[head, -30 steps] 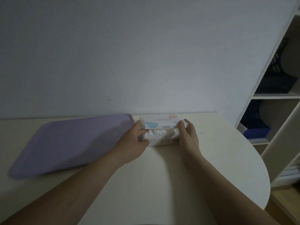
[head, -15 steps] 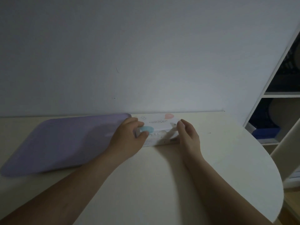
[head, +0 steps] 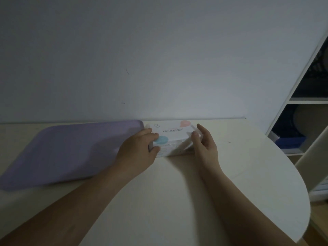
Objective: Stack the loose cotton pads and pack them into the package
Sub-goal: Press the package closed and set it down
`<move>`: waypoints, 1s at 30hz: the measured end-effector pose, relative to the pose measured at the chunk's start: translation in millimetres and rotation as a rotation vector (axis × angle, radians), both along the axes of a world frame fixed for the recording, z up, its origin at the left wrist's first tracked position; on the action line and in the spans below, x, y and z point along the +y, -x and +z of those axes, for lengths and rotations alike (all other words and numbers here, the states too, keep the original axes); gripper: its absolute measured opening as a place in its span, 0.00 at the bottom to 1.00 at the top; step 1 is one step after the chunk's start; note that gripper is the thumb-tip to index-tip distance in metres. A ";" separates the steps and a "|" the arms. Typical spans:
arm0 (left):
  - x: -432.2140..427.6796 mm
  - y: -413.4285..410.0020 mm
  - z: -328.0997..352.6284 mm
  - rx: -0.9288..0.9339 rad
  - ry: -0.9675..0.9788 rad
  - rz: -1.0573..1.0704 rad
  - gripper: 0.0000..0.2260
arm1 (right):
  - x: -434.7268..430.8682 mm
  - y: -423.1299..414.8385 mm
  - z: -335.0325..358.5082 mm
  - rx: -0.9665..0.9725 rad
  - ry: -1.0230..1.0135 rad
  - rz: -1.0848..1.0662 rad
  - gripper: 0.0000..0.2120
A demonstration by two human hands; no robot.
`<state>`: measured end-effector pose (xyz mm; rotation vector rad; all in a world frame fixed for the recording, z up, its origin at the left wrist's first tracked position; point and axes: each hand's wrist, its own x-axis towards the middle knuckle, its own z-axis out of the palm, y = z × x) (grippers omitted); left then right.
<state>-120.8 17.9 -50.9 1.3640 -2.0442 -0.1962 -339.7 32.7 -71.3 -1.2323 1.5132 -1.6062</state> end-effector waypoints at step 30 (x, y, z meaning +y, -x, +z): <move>4.7 -34.6 -26.3 -0.458 -0.340 0.049 0.40 | -4.4 -23.6 -25.0 1.066 0.216 -0.120 0.19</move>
